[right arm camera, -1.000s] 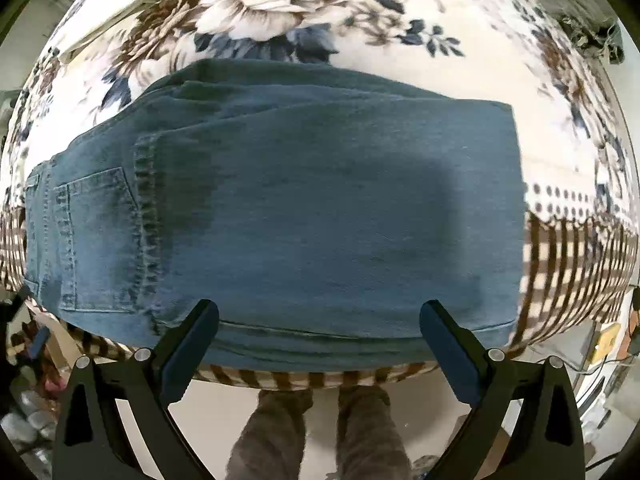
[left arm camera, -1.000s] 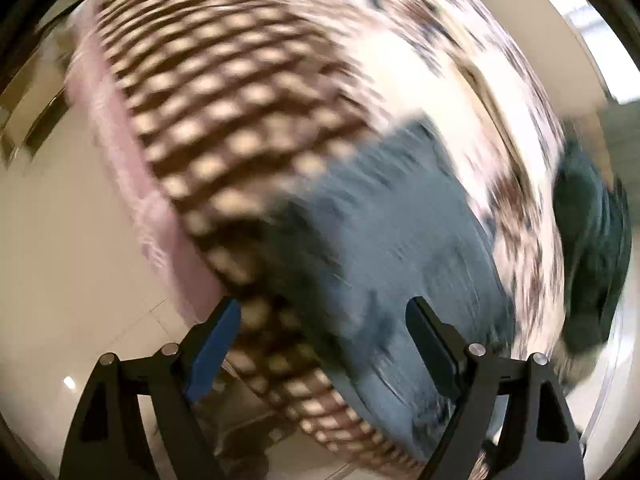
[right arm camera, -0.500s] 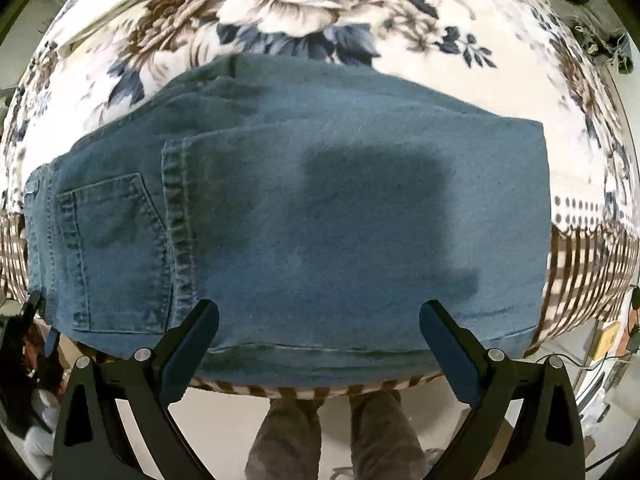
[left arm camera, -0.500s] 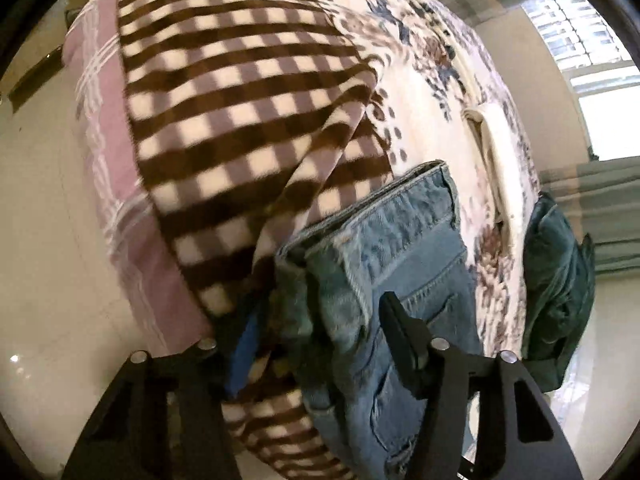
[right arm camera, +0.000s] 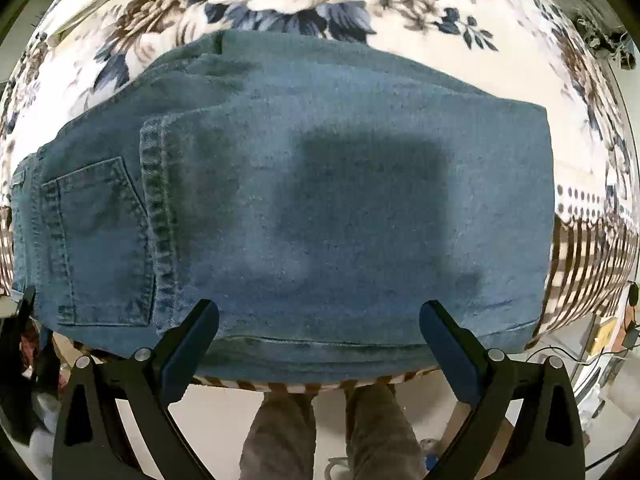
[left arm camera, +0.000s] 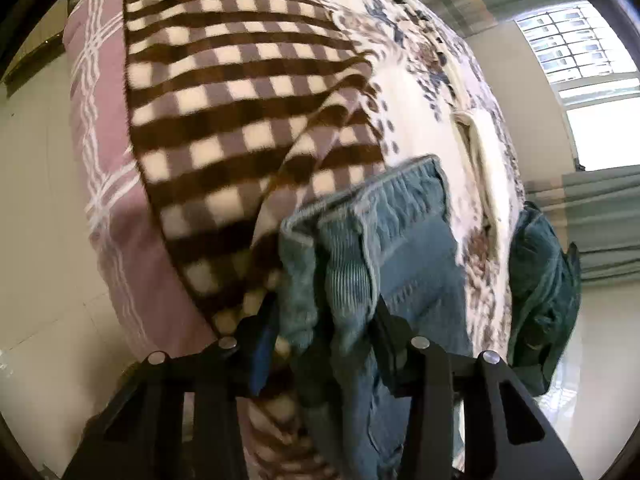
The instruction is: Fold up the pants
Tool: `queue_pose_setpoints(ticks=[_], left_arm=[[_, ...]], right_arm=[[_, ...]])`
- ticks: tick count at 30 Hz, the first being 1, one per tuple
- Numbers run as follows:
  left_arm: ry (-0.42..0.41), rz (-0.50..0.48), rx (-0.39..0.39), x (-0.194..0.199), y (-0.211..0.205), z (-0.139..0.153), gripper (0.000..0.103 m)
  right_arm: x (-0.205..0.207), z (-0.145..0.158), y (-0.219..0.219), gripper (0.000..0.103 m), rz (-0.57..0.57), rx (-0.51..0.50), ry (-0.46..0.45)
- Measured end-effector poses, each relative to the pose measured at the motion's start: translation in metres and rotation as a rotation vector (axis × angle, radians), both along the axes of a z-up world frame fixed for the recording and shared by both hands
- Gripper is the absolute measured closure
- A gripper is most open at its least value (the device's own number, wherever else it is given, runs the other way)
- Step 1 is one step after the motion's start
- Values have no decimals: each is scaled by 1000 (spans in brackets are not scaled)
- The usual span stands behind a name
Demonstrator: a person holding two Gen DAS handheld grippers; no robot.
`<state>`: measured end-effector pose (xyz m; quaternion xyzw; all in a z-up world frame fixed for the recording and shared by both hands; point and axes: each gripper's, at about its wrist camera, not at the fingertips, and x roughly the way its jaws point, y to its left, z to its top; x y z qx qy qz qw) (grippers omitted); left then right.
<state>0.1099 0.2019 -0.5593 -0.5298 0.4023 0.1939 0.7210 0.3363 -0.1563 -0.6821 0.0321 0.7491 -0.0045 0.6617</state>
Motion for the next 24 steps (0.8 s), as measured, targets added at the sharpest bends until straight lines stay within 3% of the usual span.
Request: queue_pose_setpoints(ticks=[3,9,13,17,20,22,24], left_arm=[[-3,38,-56,-13,-5,2,63],[26,24,-85,-4,-13,-15,63],[26,12,-32,10,-12,-18,63],[0,-10,54,17,-19,-2,76],[-40,-28,115,17,-27,12,78],[-39,-16,111,18,-26,10,77],[-18,32,33,19,-16,-8,70]], right_arm=[[-1,-3,2,1,2,3,10],[0,-2,1,1,6,9,12],[0,-1,1,1,9,6,10],[-2,-2,-5,1,8,6,11],[-6,-5,-11,1,4,9,18],[-8,-7,-15,1,2,12,23],[-9,-7,-20,1,0,16,24]])
